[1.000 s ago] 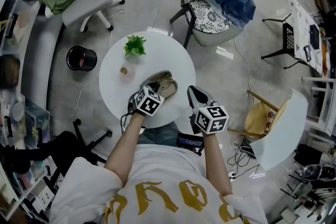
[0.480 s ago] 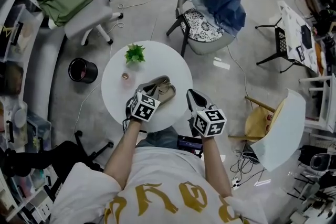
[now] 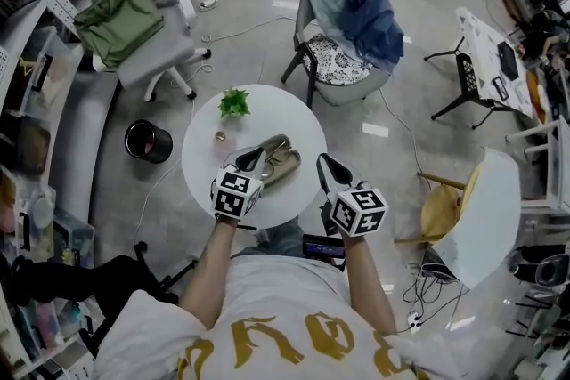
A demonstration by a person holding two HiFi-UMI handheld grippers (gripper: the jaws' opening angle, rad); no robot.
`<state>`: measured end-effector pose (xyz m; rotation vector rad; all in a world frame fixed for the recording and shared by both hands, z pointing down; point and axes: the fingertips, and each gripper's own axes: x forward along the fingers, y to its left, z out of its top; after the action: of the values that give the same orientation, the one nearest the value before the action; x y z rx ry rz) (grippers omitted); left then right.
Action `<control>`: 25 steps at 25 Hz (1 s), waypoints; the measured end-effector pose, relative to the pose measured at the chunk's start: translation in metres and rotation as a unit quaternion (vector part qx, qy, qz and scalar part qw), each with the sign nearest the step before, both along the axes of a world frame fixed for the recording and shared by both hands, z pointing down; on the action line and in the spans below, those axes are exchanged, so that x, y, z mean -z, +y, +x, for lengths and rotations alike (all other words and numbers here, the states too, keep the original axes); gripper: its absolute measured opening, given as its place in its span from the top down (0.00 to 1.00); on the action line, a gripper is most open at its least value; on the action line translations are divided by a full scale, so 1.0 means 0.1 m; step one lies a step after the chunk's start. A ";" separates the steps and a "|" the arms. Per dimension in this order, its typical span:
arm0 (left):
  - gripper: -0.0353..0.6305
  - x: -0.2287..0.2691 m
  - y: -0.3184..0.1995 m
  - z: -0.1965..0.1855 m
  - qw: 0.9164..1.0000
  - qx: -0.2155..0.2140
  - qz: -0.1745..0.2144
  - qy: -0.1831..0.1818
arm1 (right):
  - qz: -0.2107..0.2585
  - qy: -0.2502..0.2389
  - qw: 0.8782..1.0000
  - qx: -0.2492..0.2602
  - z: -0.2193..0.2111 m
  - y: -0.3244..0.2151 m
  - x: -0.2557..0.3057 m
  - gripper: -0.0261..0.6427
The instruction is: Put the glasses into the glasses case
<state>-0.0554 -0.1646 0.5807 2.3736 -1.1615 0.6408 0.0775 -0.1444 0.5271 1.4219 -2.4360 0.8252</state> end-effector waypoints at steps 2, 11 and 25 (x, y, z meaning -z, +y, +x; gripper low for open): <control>0.95 0.16 0.04 -0.02 1.000 0.008 0.009 0.022 | 0.007 0.004 1.000 -0.001 -0.02 0.05 0.06 0.92; 0.95 0.85 0.18 -0.17 0.994 0.021 0.080 0.076 | 0.032 0.016 0.999 -0.007 -0.17 0.24 0.25 0.93; 0.95 0.93 0.30 -0.35 0.989 0.051 0.078 0.117 | 0.052 0.018 0.998 -0.026 -0.16 0.35 0.35 0.93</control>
<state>-0.0903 -0.1350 0.4877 2.4195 -1.2556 0.2358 0.0617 -0.1098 0.4922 1.5292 -2.4584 0.6858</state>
